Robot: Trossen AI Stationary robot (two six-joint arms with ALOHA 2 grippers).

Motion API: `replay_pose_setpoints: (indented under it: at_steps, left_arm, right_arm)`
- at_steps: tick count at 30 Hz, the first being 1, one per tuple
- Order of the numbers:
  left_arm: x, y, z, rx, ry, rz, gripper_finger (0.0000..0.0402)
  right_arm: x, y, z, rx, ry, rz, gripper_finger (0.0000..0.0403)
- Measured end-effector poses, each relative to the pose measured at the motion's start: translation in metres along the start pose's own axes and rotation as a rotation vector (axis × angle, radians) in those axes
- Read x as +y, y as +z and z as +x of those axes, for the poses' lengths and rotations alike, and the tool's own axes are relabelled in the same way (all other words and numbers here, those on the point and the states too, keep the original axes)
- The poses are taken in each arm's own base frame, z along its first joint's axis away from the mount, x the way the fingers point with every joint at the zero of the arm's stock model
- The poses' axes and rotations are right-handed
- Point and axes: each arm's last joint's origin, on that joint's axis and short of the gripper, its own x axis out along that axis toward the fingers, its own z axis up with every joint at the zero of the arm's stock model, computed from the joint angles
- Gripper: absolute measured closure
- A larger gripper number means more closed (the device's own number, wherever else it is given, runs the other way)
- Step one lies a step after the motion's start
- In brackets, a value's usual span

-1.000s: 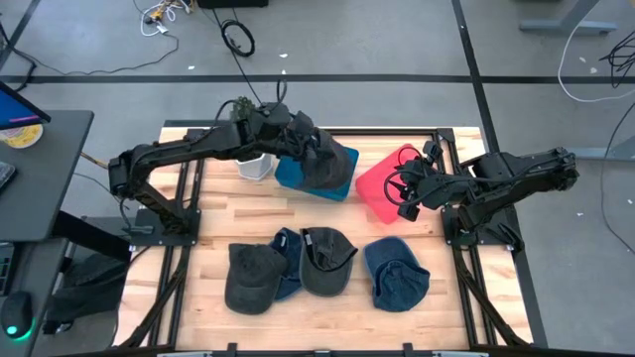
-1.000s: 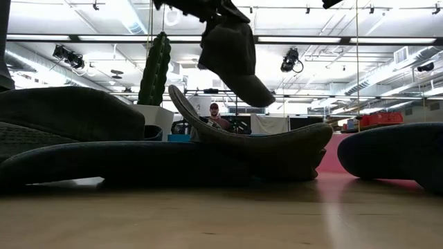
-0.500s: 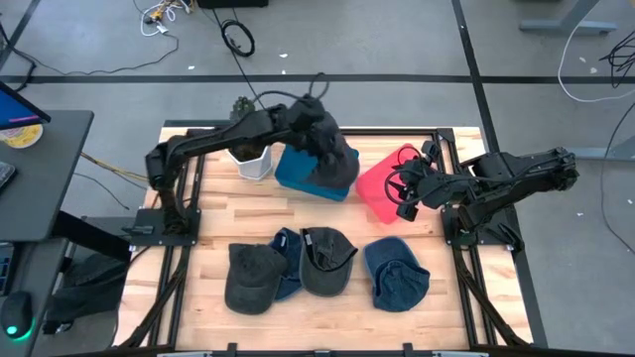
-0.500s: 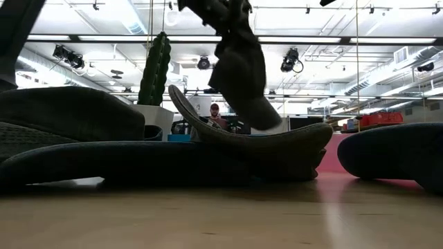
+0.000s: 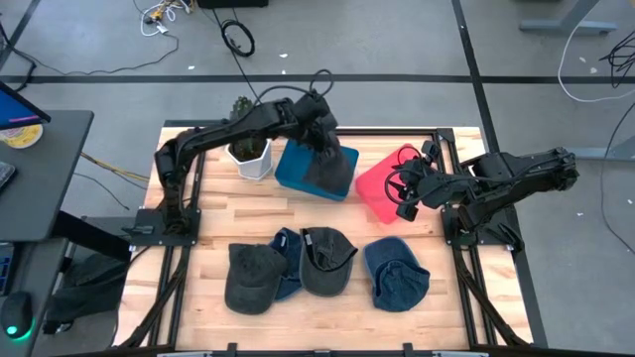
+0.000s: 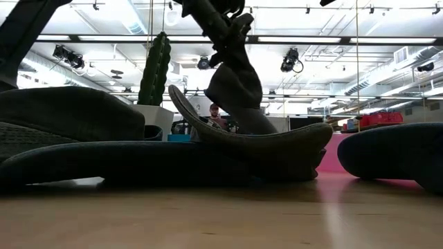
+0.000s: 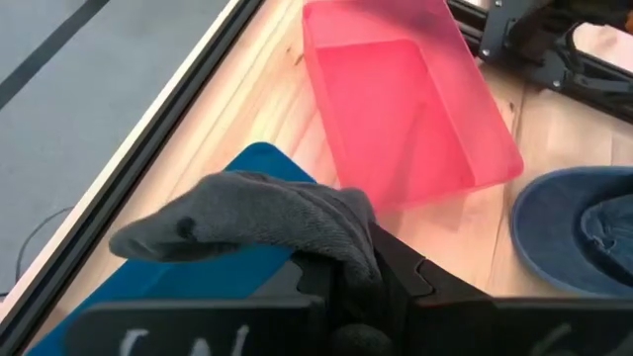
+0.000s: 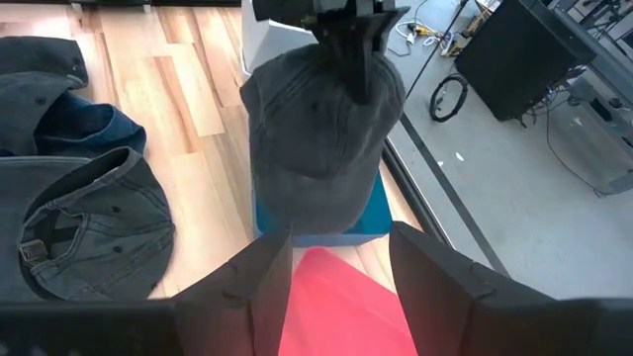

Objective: Pick & Place hat
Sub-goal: Put the right black cap into the blue bin

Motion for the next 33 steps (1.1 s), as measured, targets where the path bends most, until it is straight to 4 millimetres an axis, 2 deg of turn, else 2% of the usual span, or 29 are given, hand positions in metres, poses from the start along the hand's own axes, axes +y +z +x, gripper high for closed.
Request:
replay_pose_setpoints:
  at_steps: [8, 14, 22, 27, 33]
  left_arm:
    - [0.009, -0.006, -0.002, 0.066, 0.059, 0.000, 0.0365]
    - [0.007, -0.006, -0.002, 0.057, 0.123, -0.027, 0.0365]
    - [-0.004, -0.005, 0.003, 0.024, 0.117, -0.027, 0.0365]
    - [0.000, -0.012, 0.007, 0.069, 0.169, -0.028, 0.0365]
    - [0.002, -0.011, 0.006, 0.059, 0.197, -0.028, 0.0365]
  right_arm:
    - [0.000, 0.000, 0.000, 0.000, 0.000, -0.004, 0.0230]
    - [0.000, 0.000, 0.000, -0.001, 0.000, -0.004, 0.0230]
    - [0.000, 0.000, 0.000, -0.002, 0.000, -0.003, 0.0230]
    - [0.000, 0.000, 0.000, -0.002, 0.000, -0.002, 0.0230]
    - [0.000, 0.000, 0.000, -0.002, 0.001, 0.004, 0.0230]
